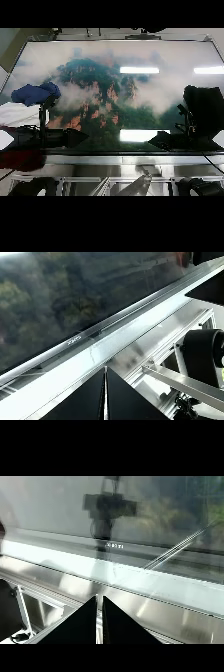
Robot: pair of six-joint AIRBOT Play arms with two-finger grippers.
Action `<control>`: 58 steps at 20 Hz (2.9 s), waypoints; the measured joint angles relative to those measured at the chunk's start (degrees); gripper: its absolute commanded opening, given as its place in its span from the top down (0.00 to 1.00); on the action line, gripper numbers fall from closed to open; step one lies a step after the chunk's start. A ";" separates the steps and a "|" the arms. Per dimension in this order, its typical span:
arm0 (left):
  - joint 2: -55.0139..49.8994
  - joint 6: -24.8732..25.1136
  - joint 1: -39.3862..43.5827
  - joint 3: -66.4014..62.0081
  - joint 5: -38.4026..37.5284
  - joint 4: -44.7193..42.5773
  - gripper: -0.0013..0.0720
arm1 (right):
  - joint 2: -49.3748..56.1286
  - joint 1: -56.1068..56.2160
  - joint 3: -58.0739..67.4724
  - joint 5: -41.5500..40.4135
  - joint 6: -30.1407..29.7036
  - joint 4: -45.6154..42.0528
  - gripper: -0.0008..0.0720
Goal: Fold the shirts.
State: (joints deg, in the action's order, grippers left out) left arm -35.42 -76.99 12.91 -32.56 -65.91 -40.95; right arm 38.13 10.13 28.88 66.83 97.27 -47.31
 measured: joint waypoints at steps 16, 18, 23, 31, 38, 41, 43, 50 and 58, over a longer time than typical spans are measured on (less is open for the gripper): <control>-16.22 0.72 -36.39 -24.61 5.81 -15.74 0.00 | 0.00 0.00 0.00 0.02 0.00 0.02 0.90; -23.96 1.01 -43.23 -30.05 5.99 -16.61 0.00 | 0.00 0.00 0.00 0.02 0.00 0.02 0.90; -45.72 3.32 -49.22 -41.90 8.15 -17.70 0.00 | 0.00 0.00 0.00 0.00 0.00 0.02 0.90; -71.76 4.50 -44.02 -58.99 7.98 -17.99 0.98 | 0.02 0.00 0.00 -0.35 0.00 0.00 0.90; -72.15 1.22 -38.88 -75.30 -7.58 -5.62 0.98 | 0.04 0.00 0.00 -2.14 0.00 0.02 0.90; -66.53 1.07 -33.29 -81.42 -11.74 5.60 0.98 | 0.04 0.00 0.00 -2.69 -0.59 0.00 0.91; -61.77 1.09 -28.20 -82.73 -13.18 9.51 0.95 | 0.04 0.00 0.02 -2.91 -2.75 0.02 0.97; -48.94 1.09 -6.40 -68.35 -13.49 2.89 0.74 | -0.31 0.00 0.09 -2.95 -10.21 0.04 0.95; -51.28 -0.42 5.77 -59.74 -10.84 -5.38 0.58 | -0.35 -0.02 1.03 -2.43 -12.35 0.02 0.32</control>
State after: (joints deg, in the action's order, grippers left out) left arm -86.70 -77.41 18.68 -92.29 -76.75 -46.33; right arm 37.78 10.11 29.91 64.40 84.93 -47.29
